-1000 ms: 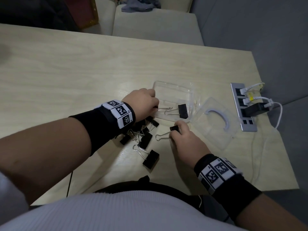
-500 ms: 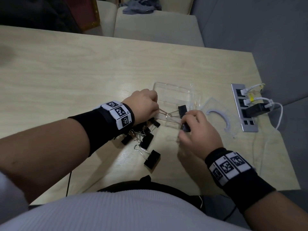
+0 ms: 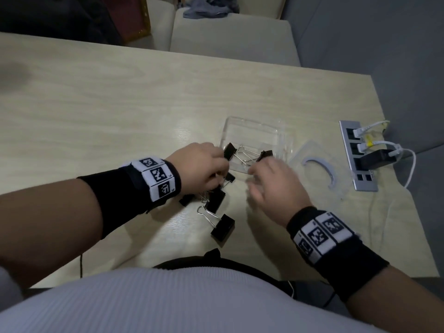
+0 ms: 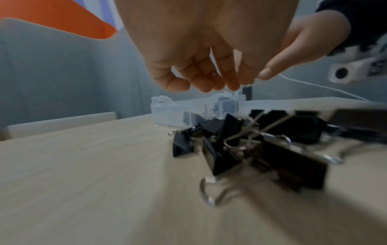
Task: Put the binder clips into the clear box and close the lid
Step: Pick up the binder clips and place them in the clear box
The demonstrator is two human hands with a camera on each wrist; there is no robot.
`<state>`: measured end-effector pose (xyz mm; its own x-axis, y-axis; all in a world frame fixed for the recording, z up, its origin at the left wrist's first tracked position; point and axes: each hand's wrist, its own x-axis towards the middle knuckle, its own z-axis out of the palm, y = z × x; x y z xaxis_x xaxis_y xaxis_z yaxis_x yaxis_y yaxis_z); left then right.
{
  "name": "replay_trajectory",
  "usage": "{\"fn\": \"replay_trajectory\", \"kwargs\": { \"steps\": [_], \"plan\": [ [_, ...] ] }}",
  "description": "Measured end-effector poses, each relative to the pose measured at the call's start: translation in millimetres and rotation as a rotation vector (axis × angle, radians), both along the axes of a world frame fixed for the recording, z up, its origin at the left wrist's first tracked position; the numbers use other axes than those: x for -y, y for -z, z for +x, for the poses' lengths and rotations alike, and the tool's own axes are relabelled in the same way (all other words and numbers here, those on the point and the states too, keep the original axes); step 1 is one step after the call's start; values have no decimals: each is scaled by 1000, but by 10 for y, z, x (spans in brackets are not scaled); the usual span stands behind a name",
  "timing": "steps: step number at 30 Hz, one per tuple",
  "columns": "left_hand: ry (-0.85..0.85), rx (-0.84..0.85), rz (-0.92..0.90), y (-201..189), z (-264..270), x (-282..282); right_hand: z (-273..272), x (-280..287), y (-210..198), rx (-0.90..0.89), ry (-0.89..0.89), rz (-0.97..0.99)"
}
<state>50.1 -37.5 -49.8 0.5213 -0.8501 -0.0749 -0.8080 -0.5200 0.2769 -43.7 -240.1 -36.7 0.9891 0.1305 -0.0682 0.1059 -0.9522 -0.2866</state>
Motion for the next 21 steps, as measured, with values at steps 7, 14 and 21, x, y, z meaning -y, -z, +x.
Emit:
{"fn": "replay_trajectory", "kwargs": {
  "steps": [7,14,21],
  "plan": [
    [240,40,250,137,-239,-90,-490,-248,285,-264,-501,-123],
    [119,-38,200,87,-264,67,-436,-210,403,-210,-246,-116],
    [-127,-101,-140,-56,-82,102,-432,63,358,-231,-86,-42]
  ]
}}
